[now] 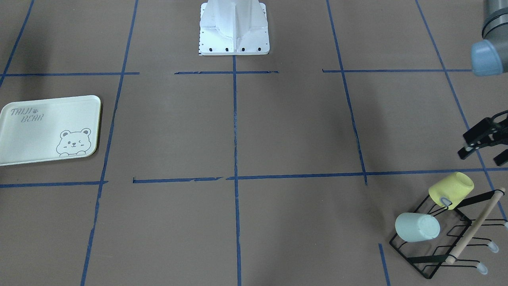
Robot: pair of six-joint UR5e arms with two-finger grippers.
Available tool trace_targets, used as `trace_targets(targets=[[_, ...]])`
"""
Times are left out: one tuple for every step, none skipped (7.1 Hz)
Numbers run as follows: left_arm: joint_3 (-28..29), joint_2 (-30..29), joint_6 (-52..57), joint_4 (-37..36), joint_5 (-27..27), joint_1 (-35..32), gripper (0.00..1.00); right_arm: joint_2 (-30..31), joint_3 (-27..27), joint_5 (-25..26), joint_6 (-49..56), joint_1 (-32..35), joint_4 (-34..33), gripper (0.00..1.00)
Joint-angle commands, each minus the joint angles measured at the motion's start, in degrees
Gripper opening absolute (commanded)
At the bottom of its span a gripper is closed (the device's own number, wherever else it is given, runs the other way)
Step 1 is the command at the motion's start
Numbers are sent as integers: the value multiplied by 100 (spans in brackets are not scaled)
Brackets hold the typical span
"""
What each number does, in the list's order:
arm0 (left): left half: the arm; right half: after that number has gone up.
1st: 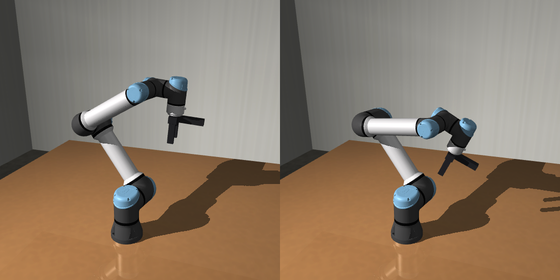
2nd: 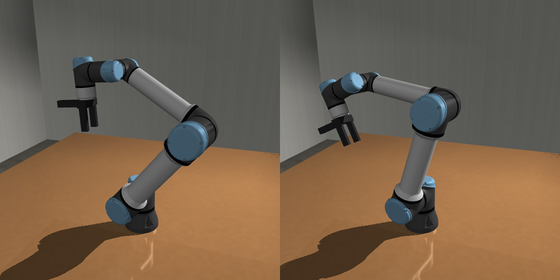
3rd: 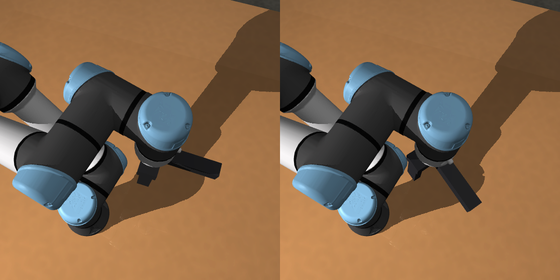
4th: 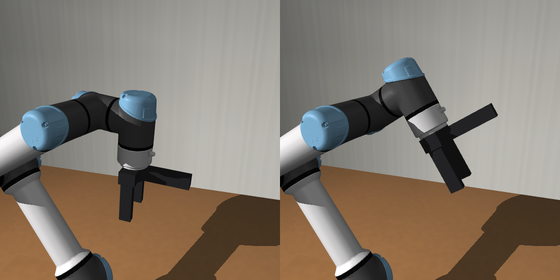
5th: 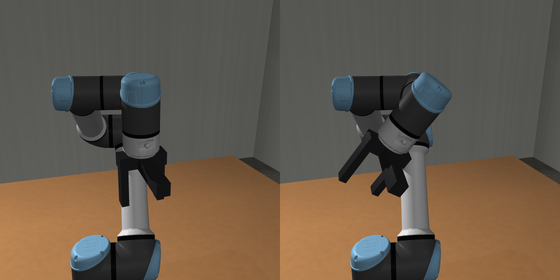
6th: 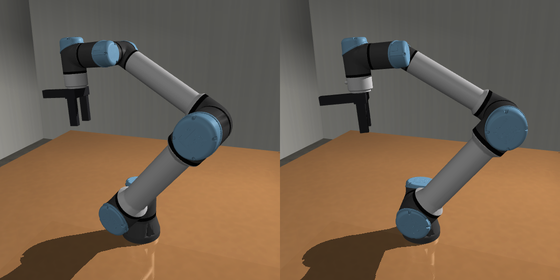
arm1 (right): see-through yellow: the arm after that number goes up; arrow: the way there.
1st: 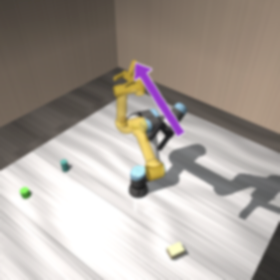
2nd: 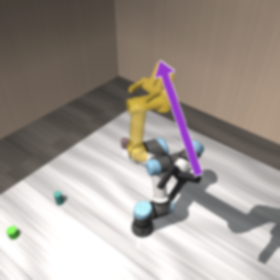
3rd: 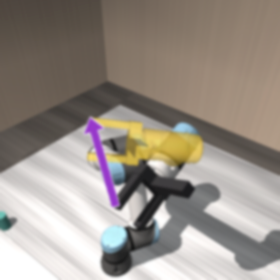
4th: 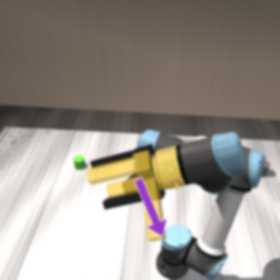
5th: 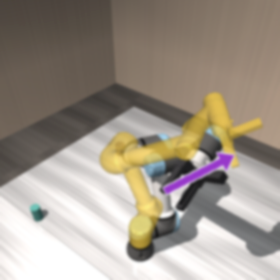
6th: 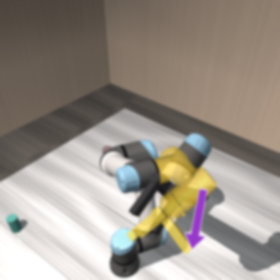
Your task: Left arm grabs green cup and hands to right arm on tray
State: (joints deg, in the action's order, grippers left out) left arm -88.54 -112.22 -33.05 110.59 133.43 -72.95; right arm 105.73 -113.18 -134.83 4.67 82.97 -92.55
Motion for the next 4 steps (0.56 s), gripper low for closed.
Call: trace_targets(targets=[[1070,-991,-53,-196,-420,464,100,0,6,0,7,0,0,100],[1424,-1125,174,-161,-754,639,100,0,6,0,7,0,0,100],[1862,-1361,368,-170,-757,641,100,0,6,9,7,0,0,100],[2067,-1468,343,-170,-766,641,100,-8,6,9,7,0,0,100]])
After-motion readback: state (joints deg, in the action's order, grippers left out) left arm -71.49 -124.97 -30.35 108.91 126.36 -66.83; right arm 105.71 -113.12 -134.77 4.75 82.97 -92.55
